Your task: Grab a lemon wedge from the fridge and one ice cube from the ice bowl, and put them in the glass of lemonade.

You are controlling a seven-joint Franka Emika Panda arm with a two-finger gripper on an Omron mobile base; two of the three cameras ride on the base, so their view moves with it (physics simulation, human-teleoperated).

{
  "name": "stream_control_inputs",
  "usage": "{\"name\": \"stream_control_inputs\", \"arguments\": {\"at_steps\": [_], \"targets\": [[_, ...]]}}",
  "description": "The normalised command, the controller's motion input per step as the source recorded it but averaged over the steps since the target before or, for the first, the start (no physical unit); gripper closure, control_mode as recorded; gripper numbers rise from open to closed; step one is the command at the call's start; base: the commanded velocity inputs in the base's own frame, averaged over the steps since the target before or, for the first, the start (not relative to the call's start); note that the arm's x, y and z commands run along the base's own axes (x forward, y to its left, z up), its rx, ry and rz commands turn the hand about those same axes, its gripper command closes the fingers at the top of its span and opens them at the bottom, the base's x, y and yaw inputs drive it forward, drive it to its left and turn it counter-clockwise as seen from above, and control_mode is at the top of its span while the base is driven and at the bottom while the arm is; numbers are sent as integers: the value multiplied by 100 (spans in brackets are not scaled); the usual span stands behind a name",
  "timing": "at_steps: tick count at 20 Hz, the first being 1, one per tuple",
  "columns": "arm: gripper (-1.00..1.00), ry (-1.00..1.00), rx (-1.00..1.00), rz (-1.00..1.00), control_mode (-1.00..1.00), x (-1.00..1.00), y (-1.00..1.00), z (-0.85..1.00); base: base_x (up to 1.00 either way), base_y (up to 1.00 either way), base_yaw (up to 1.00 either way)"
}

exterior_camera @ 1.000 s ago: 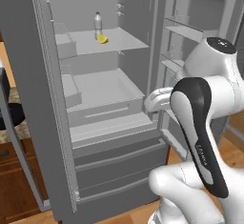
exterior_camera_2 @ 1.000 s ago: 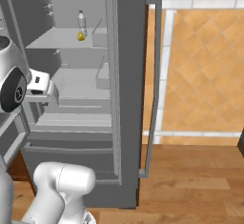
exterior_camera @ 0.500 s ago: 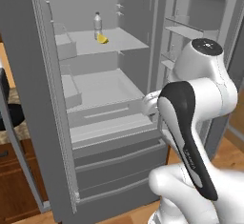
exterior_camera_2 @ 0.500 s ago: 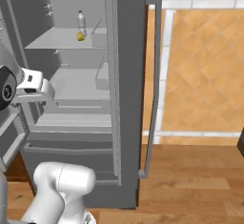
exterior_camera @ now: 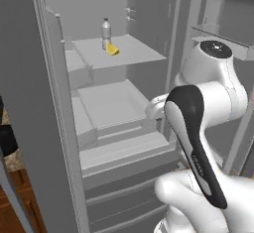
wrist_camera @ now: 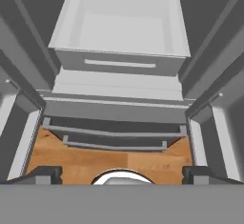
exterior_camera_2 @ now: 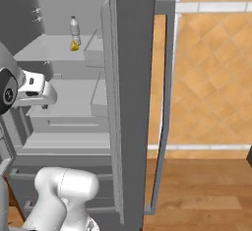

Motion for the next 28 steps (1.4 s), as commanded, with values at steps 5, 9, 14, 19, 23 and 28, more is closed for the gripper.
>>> {"name": "stream_control_inputs", "arguments": {"at_steps": [5,9,14,19,23,28], "targets": [[-100,0,0,0,100,0,0,0,72,40,0],[-100,0,0,0,100,0,0,0,79,22,-1],[-100,-27,0,0,-100,-4,-2,43,10,0,-1],[-100,-36,7,0,-100,-1,-6,84,0,0,0],[-100,-31,16,0,-100,9,-4,73,0,0,0],[-100,-9,4,0,-100,81,0,24,0,0,0]]}}
